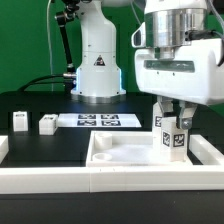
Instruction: Assemble square table
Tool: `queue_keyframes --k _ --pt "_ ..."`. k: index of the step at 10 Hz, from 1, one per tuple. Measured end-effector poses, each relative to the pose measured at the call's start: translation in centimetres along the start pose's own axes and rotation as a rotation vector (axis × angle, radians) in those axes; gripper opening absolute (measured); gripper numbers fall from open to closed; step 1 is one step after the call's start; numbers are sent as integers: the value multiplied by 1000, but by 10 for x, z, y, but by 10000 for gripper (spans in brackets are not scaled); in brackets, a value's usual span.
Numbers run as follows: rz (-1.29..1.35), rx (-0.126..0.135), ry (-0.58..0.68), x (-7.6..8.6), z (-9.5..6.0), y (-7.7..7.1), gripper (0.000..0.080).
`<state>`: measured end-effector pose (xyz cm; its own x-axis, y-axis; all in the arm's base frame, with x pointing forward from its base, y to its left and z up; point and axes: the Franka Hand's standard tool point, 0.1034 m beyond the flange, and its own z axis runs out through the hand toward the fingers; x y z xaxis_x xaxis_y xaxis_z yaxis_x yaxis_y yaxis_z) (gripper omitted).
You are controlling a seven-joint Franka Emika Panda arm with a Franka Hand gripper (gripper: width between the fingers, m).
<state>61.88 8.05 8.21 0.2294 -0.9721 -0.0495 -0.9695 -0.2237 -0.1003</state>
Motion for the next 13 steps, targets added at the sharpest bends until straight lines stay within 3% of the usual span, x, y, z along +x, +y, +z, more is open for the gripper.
queue_keyframes --k 4,6,9,10,11,12,13 --pt "230 5 -13 -3 0 -1 293" --pt "488 65 -23 -8 1 -2 293" --pt "708 116 -59 -11 1 -4 293" --pt "722 116 -58 -10 1 -4 293" --pt "735 114 -59 -11 2 -4 381" --pt "691 112 -55 -11 3 -3 381" --pt "606 91 -58 -12 3 -3 545"
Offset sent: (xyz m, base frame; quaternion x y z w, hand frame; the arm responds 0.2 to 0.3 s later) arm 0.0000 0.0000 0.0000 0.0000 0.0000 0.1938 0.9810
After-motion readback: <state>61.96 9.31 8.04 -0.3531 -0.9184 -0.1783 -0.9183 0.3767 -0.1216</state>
